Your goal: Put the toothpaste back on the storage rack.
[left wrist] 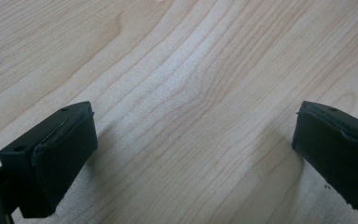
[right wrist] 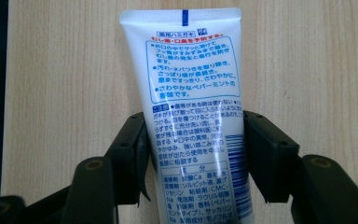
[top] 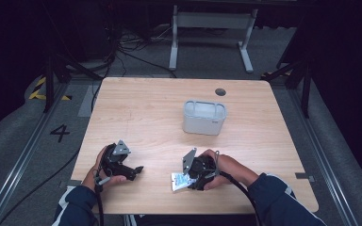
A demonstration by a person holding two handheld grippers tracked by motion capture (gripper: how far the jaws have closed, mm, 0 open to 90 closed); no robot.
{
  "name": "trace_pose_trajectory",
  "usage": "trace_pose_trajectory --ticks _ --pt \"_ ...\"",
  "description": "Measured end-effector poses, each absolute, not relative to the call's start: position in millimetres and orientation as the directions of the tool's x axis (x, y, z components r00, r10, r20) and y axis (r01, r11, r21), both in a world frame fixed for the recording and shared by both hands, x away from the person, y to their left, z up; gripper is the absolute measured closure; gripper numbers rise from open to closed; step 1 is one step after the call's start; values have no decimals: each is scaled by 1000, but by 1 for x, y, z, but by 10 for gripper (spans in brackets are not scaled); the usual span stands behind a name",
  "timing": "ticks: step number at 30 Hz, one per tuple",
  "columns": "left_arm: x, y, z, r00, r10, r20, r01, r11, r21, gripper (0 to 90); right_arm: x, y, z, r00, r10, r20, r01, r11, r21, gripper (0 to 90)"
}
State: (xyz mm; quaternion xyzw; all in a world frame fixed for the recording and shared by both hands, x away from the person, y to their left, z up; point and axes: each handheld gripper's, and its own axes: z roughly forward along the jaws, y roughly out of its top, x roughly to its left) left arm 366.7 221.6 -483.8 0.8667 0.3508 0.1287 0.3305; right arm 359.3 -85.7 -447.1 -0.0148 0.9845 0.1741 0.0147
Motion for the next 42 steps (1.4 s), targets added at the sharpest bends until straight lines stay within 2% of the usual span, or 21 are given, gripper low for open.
trace_pose_trajectory --ticks 6,10,17,27,42 --pt "367 222 -484 720 694 -9 524 -535 663 3 359 -88 -443 -999 -6 -43 -21 933 360 591" --pt "367 222 -484 720 694 -9 524 -535 663 3 359 -98 -442 -998 45 -45 22 912 410 622" --pt "367 222 -484 720 694 -9 524 -535 663 3 362 -118 -436 -993 104 -49 65 861 504 635" --pt "367 222 -484 720 694 -9 524 -535 663 3 367 -166 -403 -971 234 -52 139 726 673 640" --pt "367 222 -484 722 692 -14 525 -533 664 2 368 -201 -379 -941 330 -71 155 609 778 635"
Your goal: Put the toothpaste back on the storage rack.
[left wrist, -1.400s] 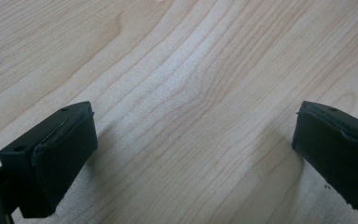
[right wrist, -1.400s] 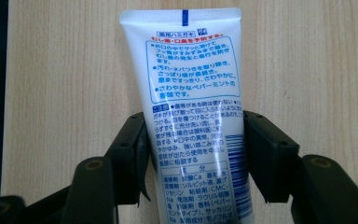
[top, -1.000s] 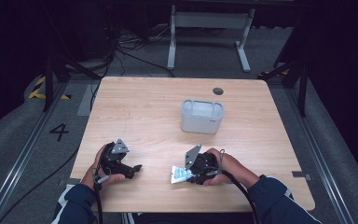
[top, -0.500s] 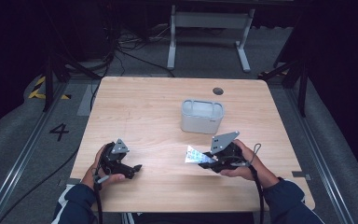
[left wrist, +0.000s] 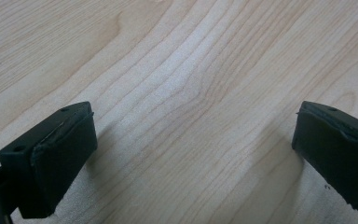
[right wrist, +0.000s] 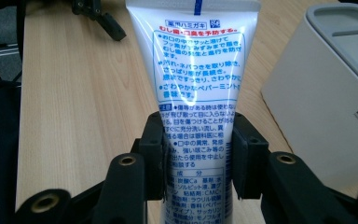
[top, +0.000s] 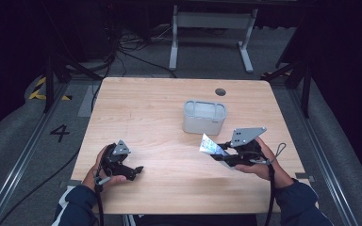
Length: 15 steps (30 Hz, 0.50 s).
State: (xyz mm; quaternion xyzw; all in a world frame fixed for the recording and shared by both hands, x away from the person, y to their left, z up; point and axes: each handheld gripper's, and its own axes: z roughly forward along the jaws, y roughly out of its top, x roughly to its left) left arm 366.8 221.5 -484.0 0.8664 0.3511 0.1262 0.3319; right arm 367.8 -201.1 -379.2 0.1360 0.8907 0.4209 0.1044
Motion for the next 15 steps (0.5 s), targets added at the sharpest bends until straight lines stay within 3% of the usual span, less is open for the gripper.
trace_pose_trajectory --ticks 15 --pt "367 222 -484 722 692 -14 524 -533 664 2 368 -207 -374 -934 350 -72 140 544 827 633"
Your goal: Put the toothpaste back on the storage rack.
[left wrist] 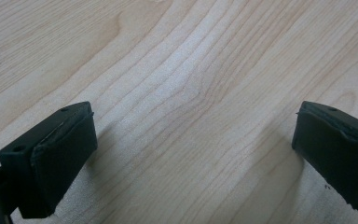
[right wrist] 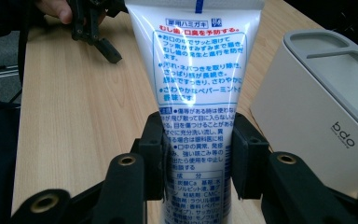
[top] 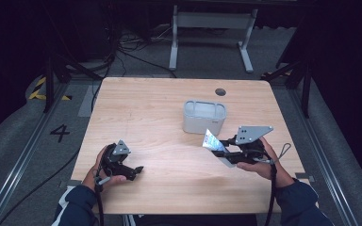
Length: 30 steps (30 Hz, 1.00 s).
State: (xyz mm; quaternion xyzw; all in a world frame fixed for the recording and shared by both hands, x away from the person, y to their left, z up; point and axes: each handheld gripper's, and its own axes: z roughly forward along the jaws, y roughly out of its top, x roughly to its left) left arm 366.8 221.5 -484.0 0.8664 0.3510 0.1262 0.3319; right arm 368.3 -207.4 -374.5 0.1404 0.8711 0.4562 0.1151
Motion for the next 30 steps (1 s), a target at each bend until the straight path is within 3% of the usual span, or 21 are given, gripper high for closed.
trace_pose_trajectory --ticks 13,30 --pt "367 221 -484 722 692 -14 525 -534 663 2 376 -200 -371 -918 393 -59 145 468 872 639" --pt "367 222 -484 722 692 -9 522 -536 664 4 399 -190 -350 -901 426 -79 135 451 882 639"
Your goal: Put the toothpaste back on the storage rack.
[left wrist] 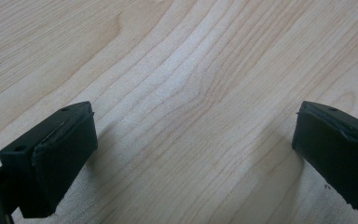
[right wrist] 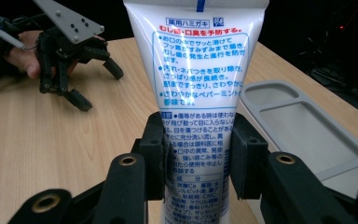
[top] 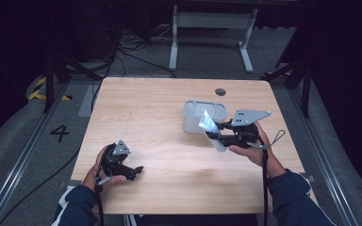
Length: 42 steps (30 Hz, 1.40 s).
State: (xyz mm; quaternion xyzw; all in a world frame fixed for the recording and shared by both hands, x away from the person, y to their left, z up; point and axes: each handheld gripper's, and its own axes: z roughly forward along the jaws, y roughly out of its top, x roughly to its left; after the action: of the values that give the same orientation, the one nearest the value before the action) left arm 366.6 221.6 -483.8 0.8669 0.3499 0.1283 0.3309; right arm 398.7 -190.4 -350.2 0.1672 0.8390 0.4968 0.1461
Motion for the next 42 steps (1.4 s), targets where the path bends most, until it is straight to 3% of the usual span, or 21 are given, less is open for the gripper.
trace_pose_trajectory --ticks 42 --pt "367 222 -484 722 691 -9 521 -536 664 4 453 -170 -312 -868 491 -76 131 374 918 640"
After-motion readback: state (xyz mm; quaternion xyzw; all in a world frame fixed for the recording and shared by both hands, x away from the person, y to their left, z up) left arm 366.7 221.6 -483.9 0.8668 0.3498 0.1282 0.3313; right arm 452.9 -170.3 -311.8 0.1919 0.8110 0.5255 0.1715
